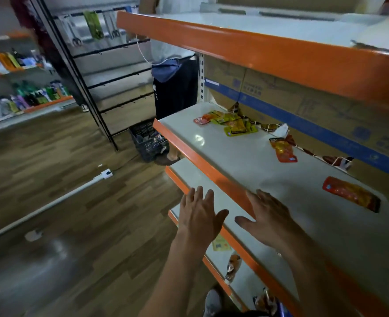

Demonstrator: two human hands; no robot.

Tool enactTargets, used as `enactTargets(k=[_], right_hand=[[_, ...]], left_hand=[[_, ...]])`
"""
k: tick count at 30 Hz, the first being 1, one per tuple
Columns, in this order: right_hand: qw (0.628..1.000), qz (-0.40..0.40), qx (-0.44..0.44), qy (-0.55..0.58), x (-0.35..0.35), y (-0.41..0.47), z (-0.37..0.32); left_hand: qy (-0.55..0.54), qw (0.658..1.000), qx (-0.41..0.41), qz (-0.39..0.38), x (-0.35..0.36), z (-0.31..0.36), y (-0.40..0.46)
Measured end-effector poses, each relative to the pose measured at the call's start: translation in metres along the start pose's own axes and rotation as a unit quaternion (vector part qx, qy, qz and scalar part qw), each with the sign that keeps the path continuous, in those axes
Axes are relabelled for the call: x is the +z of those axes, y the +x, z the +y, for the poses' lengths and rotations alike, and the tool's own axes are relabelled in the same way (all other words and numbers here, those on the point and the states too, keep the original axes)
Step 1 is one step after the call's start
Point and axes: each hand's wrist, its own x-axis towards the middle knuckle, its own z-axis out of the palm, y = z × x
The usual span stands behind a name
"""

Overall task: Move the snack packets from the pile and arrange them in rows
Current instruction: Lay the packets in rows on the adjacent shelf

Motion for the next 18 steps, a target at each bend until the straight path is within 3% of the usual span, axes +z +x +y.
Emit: enactTargets(k=[3,7,18], right_hand=[[1.0,-0.001,0.006,0.008,-0.011,0.041,-0.011],[0.999,0.009,0.011,0.037,-0.028,0.086,-0.027],[0.989,0.089,0.1,0.068,-0.018,0.18,-0.033]], left_hand=[[-0.008,1.0,-0.004,-0.001,-0.008,-0.013,0.037],[-0.026,0.998,0.003,0.059,-0.014,-0.029,0.085],[-0.04,0.996,0.062,0.05,-0.005,-0.072,0.197]])
